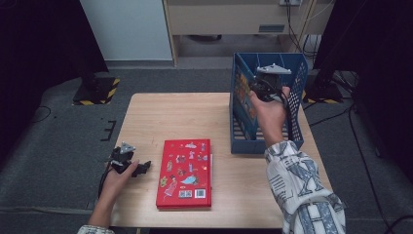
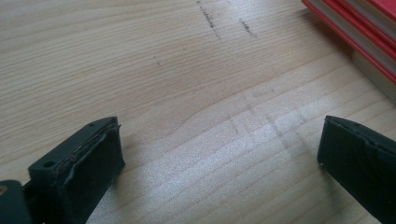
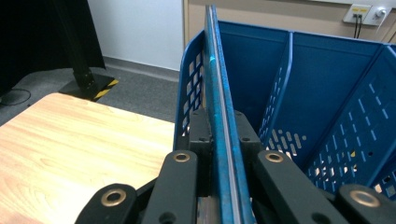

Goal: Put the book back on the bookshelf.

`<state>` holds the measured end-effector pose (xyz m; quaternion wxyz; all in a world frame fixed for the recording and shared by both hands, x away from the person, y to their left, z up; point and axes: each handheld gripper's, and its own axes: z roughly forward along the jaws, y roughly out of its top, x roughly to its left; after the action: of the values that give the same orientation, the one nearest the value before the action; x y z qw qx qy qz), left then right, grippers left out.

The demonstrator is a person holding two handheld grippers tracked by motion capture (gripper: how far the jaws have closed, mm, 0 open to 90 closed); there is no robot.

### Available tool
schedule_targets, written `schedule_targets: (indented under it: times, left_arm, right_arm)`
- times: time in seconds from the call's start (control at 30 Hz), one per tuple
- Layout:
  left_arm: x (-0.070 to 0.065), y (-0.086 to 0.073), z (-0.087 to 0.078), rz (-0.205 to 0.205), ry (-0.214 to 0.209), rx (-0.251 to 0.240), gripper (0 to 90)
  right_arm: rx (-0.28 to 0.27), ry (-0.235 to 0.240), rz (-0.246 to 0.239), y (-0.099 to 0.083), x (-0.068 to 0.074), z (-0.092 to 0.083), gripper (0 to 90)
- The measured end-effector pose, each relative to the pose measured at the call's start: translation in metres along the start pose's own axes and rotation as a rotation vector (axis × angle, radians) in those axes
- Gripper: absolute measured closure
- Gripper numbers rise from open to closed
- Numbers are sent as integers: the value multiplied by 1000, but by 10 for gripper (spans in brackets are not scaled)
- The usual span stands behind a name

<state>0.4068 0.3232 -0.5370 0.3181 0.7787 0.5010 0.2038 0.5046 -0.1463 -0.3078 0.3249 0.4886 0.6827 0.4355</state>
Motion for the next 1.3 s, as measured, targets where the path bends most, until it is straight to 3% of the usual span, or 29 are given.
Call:
schedule_targets:
  times: [0.63,1.1,1.3]
  left_arm:
    - [0,0,0,1,-2,0,0]
    - [0,0,0,4,-3,0,0]
    - [0,0,0,4,-3,0,0]
  right_arm:
    - [-17,-51,9,7,4,16,824]
    - [-23,-63,11,3,7,21,819]
    - [-32,-48,0,2,13,20,751]
